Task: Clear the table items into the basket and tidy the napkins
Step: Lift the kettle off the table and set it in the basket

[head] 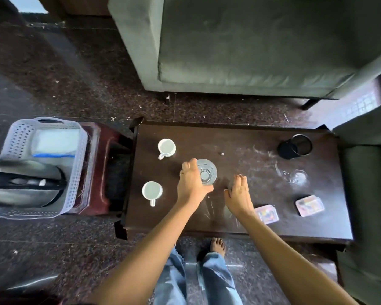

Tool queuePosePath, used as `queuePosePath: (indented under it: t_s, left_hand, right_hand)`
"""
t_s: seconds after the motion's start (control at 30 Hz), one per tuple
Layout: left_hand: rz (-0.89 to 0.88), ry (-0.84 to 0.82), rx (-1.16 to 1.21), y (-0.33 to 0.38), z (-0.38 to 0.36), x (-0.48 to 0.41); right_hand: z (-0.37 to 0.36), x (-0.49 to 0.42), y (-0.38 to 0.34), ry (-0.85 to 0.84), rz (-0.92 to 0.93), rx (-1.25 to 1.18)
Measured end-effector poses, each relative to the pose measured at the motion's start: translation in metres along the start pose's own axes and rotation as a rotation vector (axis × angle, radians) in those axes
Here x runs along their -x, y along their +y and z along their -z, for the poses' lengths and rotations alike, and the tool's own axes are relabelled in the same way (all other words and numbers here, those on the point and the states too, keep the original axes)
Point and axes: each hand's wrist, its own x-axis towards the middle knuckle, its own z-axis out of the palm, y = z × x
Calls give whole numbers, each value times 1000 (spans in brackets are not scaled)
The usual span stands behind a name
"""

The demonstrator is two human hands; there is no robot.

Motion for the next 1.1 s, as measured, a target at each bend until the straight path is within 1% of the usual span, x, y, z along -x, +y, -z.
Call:
queuePosePath:
  t_s: [0.27, 0.4, 0.5, 0.67, 0.87, 0.97, 1.1]
  left_hand:
    - [-18, -151, -150, 5, -58, 12]
    - [-6, -155, -169, 2, -86, 16]
    - [-3, -161, -191, -1, -104, 19]
    - [11, -182, -246, -4, -125, 18]
    - [-4, -181, -314, -11, -138, 17]
    - [1, -178, -351, -9, -141, 17]
    - [28, -229, -361, -3, -139, 17]
  right_hand:
    - [-8, -1, 46, 19, -41, -68]
    - [-12, 0, 67, 33, -19, -54]
    - [-11, 4, 77, 38, -15, -104]
    - [-17, 5, 94, 50, -17, -106]
    - [-21, 5, 105, 73, -9, -102]
    - [-23, 5, 108, 48, -32, -100]
    - [-22, 8, 103, 38, -41, -91]
